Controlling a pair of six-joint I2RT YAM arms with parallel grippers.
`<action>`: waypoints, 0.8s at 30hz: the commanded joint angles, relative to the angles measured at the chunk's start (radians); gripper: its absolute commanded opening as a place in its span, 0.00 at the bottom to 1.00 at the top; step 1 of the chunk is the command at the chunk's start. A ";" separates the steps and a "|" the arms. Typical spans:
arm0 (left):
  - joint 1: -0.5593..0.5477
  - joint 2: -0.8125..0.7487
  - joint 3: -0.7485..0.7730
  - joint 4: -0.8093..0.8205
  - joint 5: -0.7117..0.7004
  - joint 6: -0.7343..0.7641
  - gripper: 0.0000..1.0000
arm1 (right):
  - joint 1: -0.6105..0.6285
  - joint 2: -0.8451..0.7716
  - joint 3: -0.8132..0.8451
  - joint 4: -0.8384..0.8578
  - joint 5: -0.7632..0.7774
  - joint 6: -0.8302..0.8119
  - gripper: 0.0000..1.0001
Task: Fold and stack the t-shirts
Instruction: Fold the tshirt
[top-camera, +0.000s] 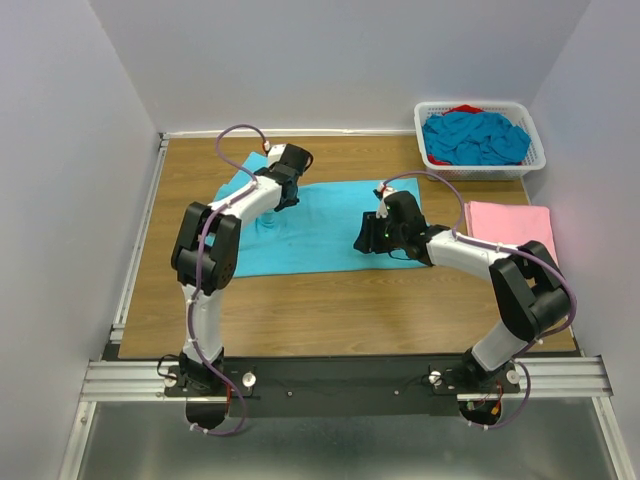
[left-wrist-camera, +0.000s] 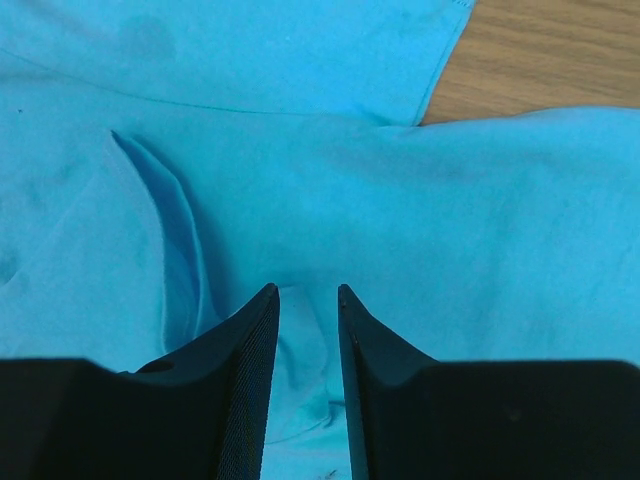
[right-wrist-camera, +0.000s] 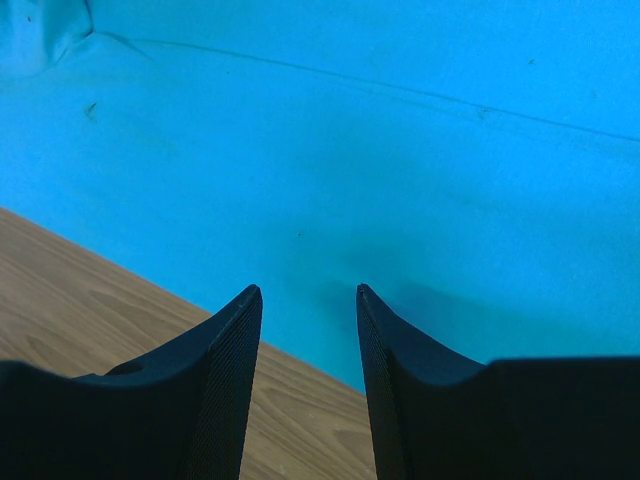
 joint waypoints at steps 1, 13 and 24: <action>-0.010 0.043 0.038 -0.027 -0.048 0.002 0.38 | -0.003 -0.015 -0.012 0.008 -0.006 0.003 0.50; -0.025 0.100 0.050 -0.060 -0.079 0.002 0.33 | -0.006 -0.010 -0.015 0.008 -0.006 0.003 0.50; -0.038 0.089 0.056 -0.073 -0.111 0.006 0.03 | -0.007 -0.012 -0.019 0.008 -0.006 0.002 0.50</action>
